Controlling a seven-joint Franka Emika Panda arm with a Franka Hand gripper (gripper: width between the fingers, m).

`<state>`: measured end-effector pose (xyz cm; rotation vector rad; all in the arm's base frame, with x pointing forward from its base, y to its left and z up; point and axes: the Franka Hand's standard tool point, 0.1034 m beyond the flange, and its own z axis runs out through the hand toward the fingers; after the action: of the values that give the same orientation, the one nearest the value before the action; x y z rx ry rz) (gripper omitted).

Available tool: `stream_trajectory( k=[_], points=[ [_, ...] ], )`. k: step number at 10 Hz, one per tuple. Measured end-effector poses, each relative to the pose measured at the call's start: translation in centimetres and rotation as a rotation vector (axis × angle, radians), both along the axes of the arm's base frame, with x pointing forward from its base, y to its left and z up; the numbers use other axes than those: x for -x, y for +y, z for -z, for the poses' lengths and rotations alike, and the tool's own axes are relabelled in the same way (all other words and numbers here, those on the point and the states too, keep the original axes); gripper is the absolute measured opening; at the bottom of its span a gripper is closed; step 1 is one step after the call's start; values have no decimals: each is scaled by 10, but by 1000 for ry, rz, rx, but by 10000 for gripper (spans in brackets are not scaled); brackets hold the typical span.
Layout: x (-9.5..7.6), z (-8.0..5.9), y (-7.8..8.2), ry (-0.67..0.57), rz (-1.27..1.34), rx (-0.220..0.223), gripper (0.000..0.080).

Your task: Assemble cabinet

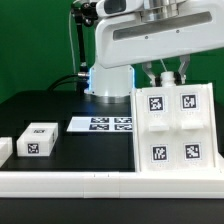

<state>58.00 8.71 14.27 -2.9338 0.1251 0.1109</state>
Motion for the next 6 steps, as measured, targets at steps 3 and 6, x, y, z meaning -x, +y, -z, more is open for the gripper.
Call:
stream_trajectory(
  k=[3,6],
  points=[
    [-11,0,3,25,68,-1,220],
    [-19,3,10,11,94,0,222]
  ],
)
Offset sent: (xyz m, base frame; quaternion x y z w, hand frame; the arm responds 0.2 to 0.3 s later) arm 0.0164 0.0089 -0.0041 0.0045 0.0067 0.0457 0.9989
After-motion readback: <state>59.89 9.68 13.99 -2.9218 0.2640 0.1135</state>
